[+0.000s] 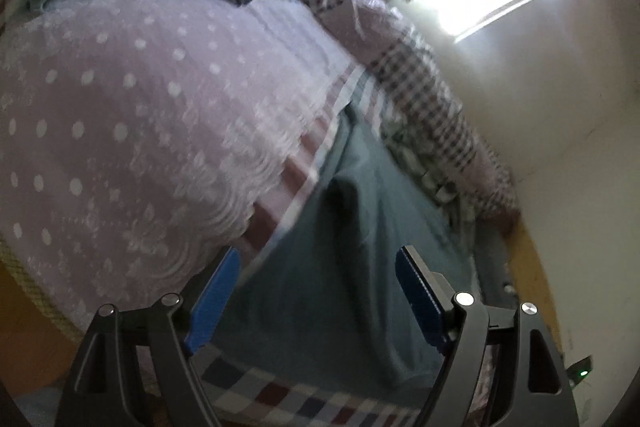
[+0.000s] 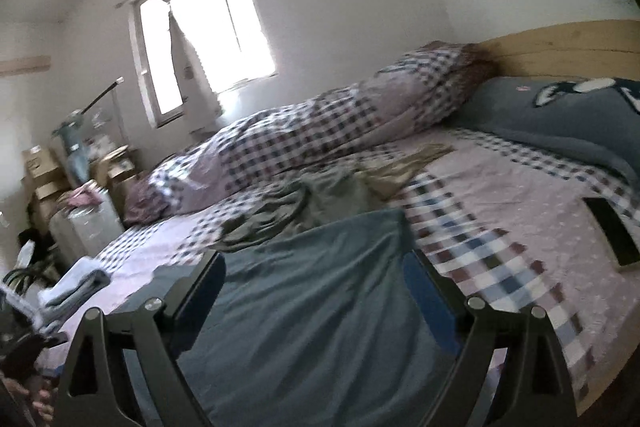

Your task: Fold clothes

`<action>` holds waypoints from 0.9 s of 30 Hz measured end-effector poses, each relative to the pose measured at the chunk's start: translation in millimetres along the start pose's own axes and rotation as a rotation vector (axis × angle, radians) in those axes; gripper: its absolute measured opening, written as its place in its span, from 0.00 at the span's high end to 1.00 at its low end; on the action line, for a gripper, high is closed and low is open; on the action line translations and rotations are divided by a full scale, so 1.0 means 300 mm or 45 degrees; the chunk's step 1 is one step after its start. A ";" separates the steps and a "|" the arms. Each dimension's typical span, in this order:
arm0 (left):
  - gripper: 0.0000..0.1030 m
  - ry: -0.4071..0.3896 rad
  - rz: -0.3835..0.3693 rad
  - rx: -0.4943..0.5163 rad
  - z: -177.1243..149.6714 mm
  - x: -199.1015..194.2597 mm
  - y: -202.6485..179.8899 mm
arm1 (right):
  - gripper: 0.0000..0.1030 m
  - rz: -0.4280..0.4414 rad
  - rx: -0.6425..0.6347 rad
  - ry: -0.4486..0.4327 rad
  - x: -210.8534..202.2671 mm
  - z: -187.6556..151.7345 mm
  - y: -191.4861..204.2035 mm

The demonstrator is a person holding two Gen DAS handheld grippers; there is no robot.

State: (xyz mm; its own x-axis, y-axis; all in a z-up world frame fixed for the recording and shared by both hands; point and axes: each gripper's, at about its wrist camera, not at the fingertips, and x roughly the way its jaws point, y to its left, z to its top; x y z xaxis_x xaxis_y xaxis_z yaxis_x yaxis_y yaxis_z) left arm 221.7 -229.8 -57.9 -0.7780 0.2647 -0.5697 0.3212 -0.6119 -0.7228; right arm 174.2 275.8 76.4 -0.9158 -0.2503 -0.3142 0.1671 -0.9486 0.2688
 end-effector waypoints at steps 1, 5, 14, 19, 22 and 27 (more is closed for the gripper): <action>0.19 0.013 0.014 -0.013 -0.002 0.003 0.014 | 0.10 0.023 -0.013 0.007 -0.001 -0.007 0.023; 0.19 0.039 0.053 -0.091 -0.003 0.003 0.076 | 0.10 0.101 -0.058 0.041 0.001 -0.034 0.106; 0.19 0.139 -0.044 -0.115 -0.034 0.008 0.110 | 0.10 0.273 -0.256 0.158 0.012 -0.144 0.344; 0.19 0.236 -0.100 -0.071 -0.062 0.021 0.102 | 0.10 0.375 -0.518 0.227 0.018 -0.287 0.546; 0.19 0.257 -0.104 -0.046 -0.067 0.023 0.098 | 0.10 0.427 -0.634 0.262 0.025 -0.377 0.644; 0.19 0.270 -0.161 -0.067 -0.059 0.026 0.110 | 0.10 0.450 -0.832 0.272 0.031 -0.525 0.772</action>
State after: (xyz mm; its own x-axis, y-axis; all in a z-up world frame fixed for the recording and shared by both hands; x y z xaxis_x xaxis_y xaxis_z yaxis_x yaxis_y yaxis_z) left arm 235.7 -234.7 -93.2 -0.6850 0.4903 -0.5390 0.2608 -0.5257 -0.8097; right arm 261.9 23.2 -7.7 -0.6887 -0.5285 -0.4964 0.6788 -0.7105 -0.1854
